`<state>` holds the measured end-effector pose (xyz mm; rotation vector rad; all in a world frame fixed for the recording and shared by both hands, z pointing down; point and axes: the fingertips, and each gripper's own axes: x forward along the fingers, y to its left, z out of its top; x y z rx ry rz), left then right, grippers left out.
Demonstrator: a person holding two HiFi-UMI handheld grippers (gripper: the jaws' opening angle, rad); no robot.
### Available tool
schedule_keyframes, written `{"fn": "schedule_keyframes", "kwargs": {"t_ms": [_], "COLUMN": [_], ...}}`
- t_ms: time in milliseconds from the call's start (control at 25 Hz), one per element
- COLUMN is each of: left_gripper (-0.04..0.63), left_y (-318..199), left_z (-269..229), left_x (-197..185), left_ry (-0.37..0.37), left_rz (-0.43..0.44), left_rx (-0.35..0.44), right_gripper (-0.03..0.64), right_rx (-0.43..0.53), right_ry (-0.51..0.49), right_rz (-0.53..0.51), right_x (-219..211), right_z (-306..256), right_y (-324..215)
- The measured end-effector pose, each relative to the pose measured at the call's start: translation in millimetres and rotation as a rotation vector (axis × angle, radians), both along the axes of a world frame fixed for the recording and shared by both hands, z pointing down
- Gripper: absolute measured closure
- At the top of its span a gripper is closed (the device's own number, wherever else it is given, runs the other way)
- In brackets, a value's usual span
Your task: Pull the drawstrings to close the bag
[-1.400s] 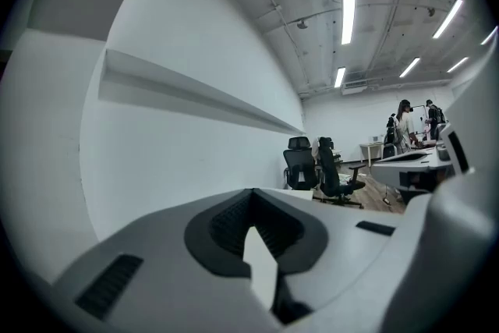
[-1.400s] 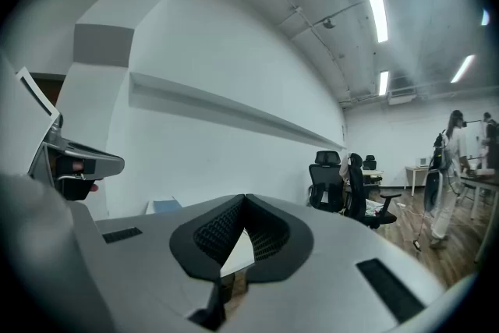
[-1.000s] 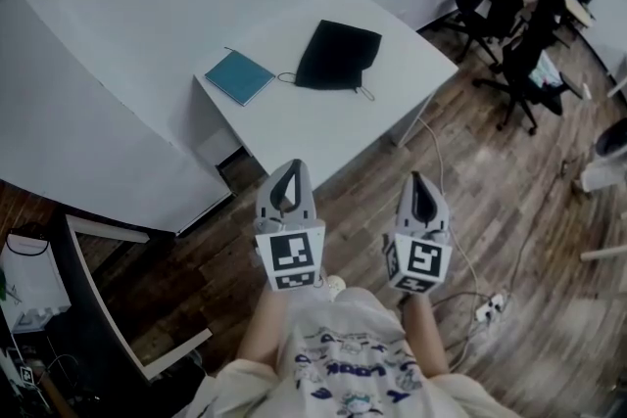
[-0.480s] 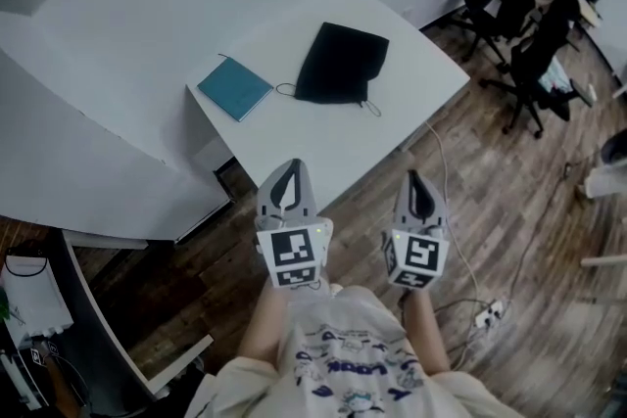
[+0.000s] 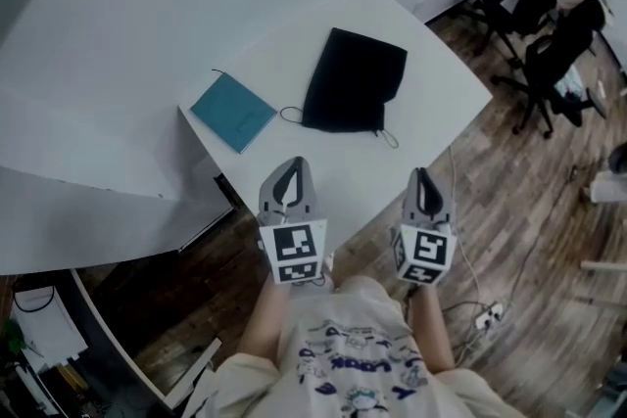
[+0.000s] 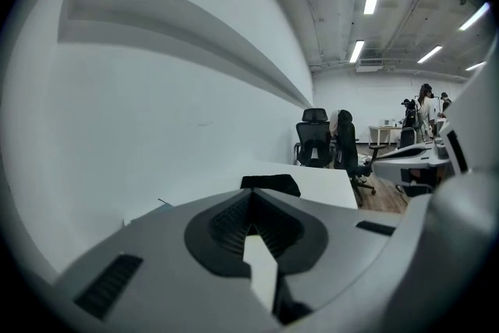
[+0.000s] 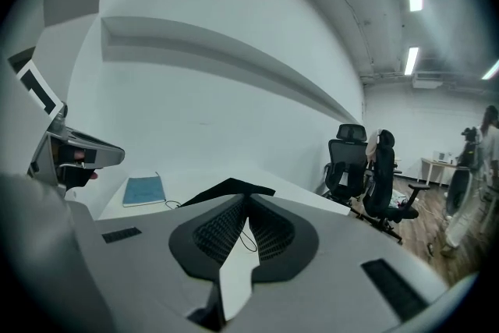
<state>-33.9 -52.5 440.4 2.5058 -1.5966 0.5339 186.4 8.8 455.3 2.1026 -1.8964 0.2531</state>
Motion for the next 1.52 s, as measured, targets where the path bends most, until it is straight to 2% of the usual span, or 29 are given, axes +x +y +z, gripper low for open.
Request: {"fn": "schedule_keyframes", "kwargs": {"t_ms": [280,400,640,1120,1400,1520], "left_gripper": [0.594,0.594,0.594,0.594,0.594,0.58], "left_y": [-47,-60,-74,-109,-124,-126], "left_z": [44,60,96,142,148,153], "left_x": [-9,-13,-17,-23,-27,-22], "left_ry": [-0.067,-0.103,-0.177,-0.349,-0.442,-0.479], "left_rz": [0.003,0.011,0.025,0.091,0.184,0.264], "left_rx": [-0.099,-0.139,-0.232,-0.277,-0.282,-0.294], "right_gripper": [0.603,0.531,0.528,0.511,0.506,0.506], "right_rx": [-0.098,-0.153,-0.25,-0.43,-0.48,-0.493], "right_ry": [-0.011,-0.022,-0.042,-0.049,-0.049,-0.063], "right_rz": [-0.029,-0.05,-0.085,-0.2,-0.245,-0.261], "right_x": [6,10,17,7,2,3], "right_z": [35,52,85,142,149,152], "right_y": [-44,-58,-78,-91,-89,-92]}}
